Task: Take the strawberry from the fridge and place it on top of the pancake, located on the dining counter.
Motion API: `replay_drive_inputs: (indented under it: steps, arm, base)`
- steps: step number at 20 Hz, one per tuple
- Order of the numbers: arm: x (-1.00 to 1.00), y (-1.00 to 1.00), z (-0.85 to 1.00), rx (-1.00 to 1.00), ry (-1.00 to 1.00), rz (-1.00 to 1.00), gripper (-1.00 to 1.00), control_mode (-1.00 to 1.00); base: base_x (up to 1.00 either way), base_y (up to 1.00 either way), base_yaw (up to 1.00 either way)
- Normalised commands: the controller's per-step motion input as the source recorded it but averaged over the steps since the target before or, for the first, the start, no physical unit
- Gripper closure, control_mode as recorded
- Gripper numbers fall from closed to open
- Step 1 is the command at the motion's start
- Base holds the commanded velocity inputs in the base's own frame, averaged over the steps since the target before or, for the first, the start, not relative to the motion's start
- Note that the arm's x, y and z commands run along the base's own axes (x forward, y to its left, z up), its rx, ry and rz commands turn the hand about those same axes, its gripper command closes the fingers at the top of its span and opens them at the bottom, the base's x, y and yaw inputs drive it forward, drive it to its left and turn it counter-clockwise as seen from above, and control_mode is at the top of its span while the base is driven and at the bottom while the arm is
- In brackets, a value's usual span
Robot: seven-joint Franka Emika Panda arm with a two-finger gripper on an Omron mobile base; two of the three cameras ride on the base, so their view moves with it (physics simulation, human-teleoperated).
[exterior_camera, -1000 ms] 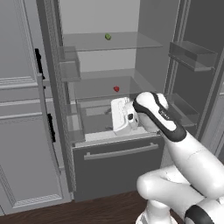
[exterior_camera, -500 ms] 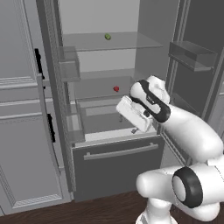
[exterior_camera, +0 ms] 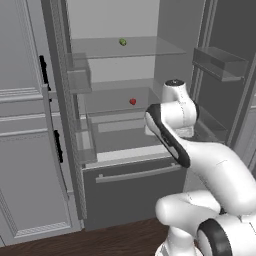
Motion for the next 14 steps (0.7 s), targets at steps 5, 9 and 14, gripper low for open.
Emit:
replay_drive_inputs:
  steps: [5,9,14]
  arm:
    - [-0.74,-0.26,0.07,-0.01,-0.22,0.32,-1.0,-1.0]
    - [-0.08,0.0,-0.01,0.13,0.01,0.02,-1.0,-1.0]
    - [0.0,0.13,-0.03,0.0,0.01,-0.02,-1.0,-1.0]
  base:
    - [0.0,0.0,0.0]
    - [0.0,0.0,0.0]
    - [0.0,0.0,0.0]
